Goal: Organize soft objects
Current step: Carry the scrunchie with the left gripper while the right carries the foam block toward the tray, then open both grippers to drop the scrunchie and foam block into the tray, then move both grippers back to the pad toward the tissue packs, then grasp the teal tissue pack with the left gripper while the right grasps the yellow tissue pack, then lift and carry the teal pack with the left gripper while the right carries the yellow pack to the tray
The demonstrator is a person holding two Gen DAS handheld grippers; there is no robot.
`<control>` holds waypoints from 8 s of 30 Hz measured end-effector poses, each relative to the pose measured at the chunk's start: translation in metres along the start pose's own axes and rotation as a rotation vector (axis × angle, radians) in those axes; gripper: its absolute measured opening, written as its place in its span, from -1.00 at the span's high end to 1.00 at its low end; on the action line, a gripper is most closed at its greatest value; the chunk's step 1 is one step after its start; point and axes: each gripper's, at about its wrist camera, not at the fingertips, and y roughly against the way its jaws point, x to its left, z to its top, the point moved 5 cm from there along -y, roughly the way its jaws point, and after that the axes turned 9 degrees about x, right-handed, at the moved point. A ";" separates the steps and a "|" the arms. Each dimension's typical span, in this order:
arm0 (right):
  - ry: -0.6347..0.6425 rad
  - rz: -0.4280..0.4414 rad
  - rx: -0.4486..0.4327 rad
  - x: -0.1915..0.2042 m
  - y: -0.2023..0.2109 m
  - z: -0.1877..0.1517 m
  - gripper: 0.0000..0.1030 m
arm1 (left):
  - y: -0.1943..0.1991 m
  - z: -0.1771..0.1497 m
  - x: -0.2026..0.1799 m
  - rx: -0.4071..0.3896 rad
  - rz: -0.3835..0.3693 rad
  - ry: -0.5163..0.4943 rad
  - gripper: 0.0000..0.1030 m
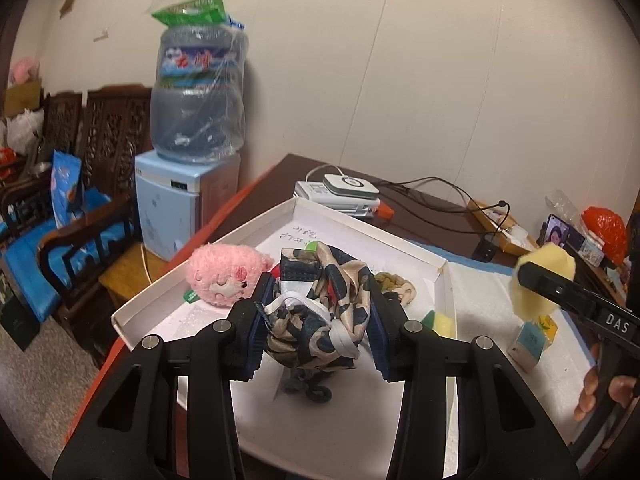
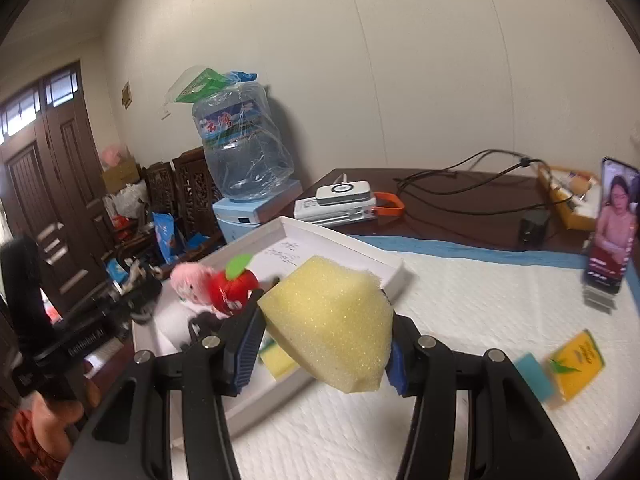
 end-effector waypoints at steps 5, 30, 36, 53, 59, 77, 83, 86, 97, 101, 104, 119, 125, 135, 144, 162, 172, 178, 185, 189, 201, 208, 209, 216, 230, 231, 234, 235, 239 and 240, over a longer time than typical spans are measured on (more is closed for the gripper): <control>-0.010 0.068 0.054 0.019 -0.038 0.023 -0.03 | -0.023 0.005 -0.009 0.066 -0.005 -0.018 0.19; -0.059 0.077 0.040 0.029 -0.045 -0.002 -1.00 | -0.010 -0.020 -0.017 0.070 0.120 -0.040 -1.00; -0.099 0.075 0.024 0.010 -0.028 -0.009 -1.00 | -0.008 -0.026 -0.034 0.080 0.095 -0.069 -1.00; -0.364 -0.131 -0.056 -0.141 0.053 -0.051 -1.00 | -0.032 -0.066 -0.172 0.169 -0.064 -0.371 -1.00; -0.321 -0.246 -0.005 -0.181 0.072 -0.064 -1.00 | -0.042 -0.080 -0.192 0.198 -0.094 -0.430 -1.00; 0.009 -0.416 0.343 -0.204 0.023 -0.097 -1.00 | -0.082 -0.106 -0.245 0.392 -0.182 -0.632 -1.00; -0.023 -0.336 0.382 -0.214 0.002 -0.088 -0.99 | -0.090 -0.108 -0.261 0.410 -0.191 -0.687 -1.00; -0.031 -0.308 0.384 -0.215 0.001 -0.088 -0.97 | -0.098 -0.106 -0.266 0.422 -0.194 -0.678 -0.99; -0.053 -0.302 0.348 -0.218 0.012 -0.087 -0.53 | -0.132 -0.100 -0.296 0.461 -0.197 -0.667 -1.00; 0.003 -0.305 0.363 -0.210 0.000 -0.082 -0.53 | -0.145 -0.101 -0.300 0.482 -0.172 -0.667 -1.00; -0.001 -0.292 0.361 -0.211 -0.002 -0.081 -0.53 | -0.147 -0.099 -0.301 0.479 -0.195 -0.654 -0.77; 0.008 -0.435 0.058 -0.201 0.059 -0.072 -0.42 | -0.086 -0.069 -0.270 0.172 -0.213 -0.495 0.04; -0.086 -0.495 -0.168 -0.209 0.102 -0.071 -0.42 | -0.054 -0.061 -0.262 -0.028 -0.183 -0.469 0.03; -0.072 -0.546 -0.298 -0.192 0.124 -0.076 -0.42 | -0.035 -0.053 -0.243 -0.152 -0.173 -0.391 0.03; -0.059 -0.518 -0.281 -0.171 0.125 -0.086 -0.42 | -0.029 -0.058 -0.243 -0.150 -0.175 -0.396 0.03; 0.026 -0.415 -0.216 -0.117 0.096 -0.085 -0.42 | -0.001 -0.067 -0.196 -0.158 -0.100 -0.362 0.03; 0.117 -0.374 -0.177 -0.081 0.073 -0.080 -0.42 | 0.013 -0.066 -0.162 -0.166 -0.078 -0.292 0.03; 0.139 -0.351 -0.165 -0.069 0.064 -0.078 -0.42 | 0.018 -0.066 -0.146 -0.167 -0.067 -0.268 0.03; 0.118 -0.304 -0.145 -0.059 0.055 -0.075 -0.42 | 0.028 -0.056 -0.124 -0.178 -0.046 -0.224 0.03; 0.130 -0.277 -0.147 -0.046 0.051 -0.071 -0.42 | 0.037 -0.047 -0.107 -0.200 -0.026 -0.190 0.03; 0.158 -0.204 -0.159 -0.017 0.039 -0.053 -0.42 | 0.057 -0.029 -0.066 -0.237 0.038 -0.133 0.03; 0.176 -0.179 -0.157 -0.003 0.034 -0.044 -0.42 | 0.066 -0.023 -0.042 -0.250 0.071 -0.099 0.03; 0.178 -0.175 -0.157 -0.002 0.034 -0.042 -0.42 | 0.066 -0.022 -0.038 -0.249 0.076 -0.093 0.03; 0.163 -0.151 -0.181 0.000 0.037 -0.026 -0.42 | 0.067 -0.015 -0.013 -0.232 0.126 -0.065 0.03; 0.179 -0.019 -0.033 0.017 0.001 0.001 -0.42 | 0.034 0.012 -0.012 -0.127 0.168 -0.127 0.03; 0.174 -0.008 -0.017 0.018 -0.004 0.004 -0.42 | 0.031 0.013 -0.012 -0.122 0.170 -0.130 0.03; 0.144 0.029 0.023 0.018 -0.015 0.010 -0.42 | 0.022 0.017 -0.013 -0.100 0.173 -0.138 0.02; 0.136 0.036 0.032 0.017 -0.018 0.012 -0.42 | 0.018 0.018 -0.014 -0.092 0.173 -0.142 0.02; 0.122 0.041 0.060 0.018 -0.030 0.018 -0.42 | 0.003 0.025 -0.016 -0.069 0.177 -0.152 0.02; 0.119 0.044 0.066 0.018 -0.032 0.018 -0.42 | -0.001 0.026 -0.015 -0.061 0.176 -0.151 0.02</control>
